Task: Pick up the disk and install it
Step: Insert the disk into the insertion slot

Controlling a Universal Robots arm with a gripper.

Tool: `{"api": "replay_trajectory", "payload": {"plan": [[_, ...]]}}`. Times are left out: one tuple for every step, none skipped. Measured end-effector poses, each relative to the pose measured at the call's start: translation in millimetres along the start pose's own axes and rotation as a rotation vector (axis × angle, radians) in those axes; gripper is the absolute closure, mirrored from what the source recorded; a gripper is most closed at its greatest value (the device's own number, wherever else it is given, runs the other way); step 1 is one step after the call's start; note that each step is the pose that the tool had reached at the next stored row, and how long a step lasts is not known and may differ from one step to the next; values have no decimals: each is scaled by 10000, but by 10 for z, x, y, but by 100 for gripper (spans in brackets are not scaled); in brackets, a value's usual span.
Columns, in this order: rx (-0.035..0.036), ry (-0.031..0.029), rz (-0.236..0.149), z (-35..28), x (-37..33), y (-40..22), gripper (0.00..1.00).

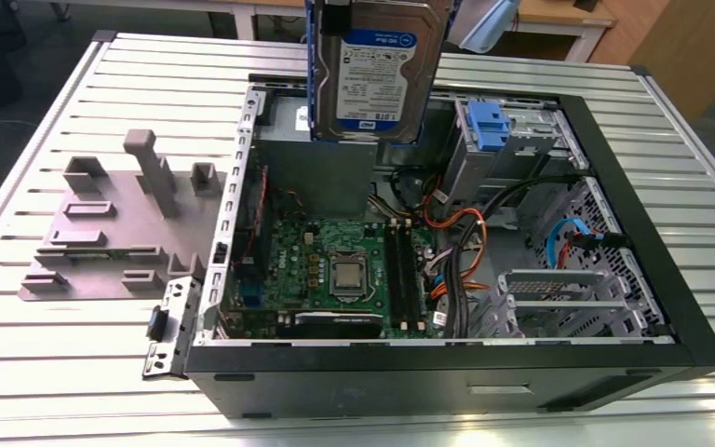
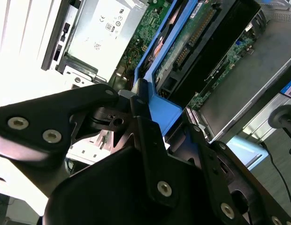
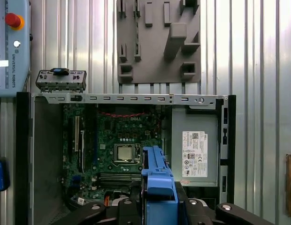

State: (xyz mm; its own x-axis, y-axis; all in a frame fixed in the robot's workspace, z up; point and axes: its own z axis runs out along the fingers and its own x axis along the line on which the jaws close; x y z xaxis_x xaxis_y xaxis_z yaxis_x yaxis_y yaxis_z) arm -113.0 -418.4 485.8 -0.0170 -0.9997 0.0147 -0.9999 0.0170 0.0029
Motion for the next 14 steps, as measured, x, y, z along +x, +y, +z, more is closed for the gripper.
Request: {"api": "replay_trajectory", "payload": {"plan": [[0,-1,0,0,2,0,64],[0,-1,0,0,3,0,64],[0,0,1,0,4,0,64],[0,0,1,0,6,0,64],[1,-1,0,0,8,0,64],[-1,0,0,0,9,0,64],[0,0,1,0,21,0,64],[0,0,1,0,34,-1,64],[0,0,1,1,36,-1,64],[0,-1,0,1,37,-1,64],[1,-1,0,1,40,-1,64],[0,0,0,1,42,-1,64],[0,0,1,1,43,-1,64],[0,1,1,0,51,-1,64]]}}
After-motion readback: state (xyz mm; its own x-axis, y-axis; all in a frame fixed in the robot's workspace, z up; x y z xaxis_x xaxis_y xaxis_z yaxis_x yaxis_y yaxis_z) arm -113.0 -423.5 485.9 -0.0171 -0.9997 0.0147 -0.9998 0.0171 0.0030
